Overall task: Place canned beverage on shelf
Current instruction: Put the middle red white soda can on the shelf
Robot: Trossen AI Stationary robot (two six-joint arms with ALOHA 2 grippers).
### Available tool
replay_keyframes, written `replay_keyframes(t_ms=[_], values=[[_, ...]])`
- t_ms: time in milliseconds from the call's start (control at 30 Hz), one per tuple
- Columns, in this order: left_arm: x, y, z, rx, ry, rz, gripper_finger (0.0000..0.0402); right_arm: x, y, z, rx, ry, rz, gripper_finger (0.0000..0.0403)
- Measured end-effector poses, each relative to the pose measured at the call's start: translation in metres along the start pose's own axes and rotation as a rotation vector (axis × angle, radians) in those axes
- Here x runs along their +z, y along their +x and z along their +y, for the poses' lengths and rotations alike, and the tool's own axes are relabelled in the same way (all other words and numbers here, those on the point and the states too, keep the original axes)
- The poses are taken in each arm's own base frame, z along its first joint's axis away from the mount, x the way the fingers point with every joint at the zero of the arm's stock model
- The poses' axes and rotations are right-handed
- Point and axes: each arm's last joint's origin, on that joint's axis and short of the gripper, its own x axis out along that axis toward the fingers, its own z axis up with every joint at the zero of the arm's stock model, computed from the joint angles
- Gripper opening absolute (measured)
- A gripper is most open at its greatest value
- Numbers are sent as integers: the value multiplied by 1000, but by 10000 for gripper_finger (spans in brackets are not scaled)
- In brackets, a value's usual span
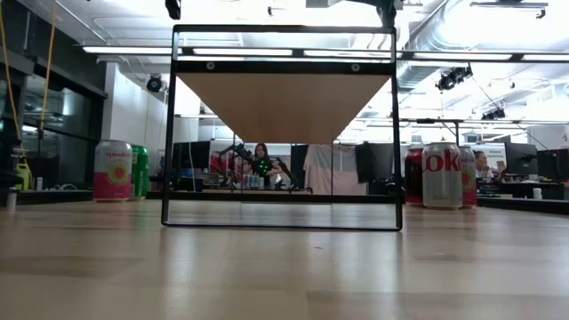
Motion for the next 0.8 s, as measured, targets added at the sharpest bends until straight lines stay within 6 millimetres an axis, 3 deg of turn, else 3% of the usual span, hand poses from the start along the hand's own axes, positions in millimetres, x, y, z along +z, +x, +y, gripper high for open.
replay_keyframes(t_ms=[233, 333, 467, 800], values=[[0, 0, 0, 15, -34, -3, 3, 2, 0, 0, 2, -2, -16, 0], [0, 0, 1, 23, -113, -5, 24, 2, 0, 0, 2, -2, -16, 0], [11, 0, -8, -44, -186, 1, 81, 2, 0, 0, 2, -2, -16, 0], [58, -8, -38, -204, -175, -61, 261, 2, 0, 0, 0, 46, -20, 0]])
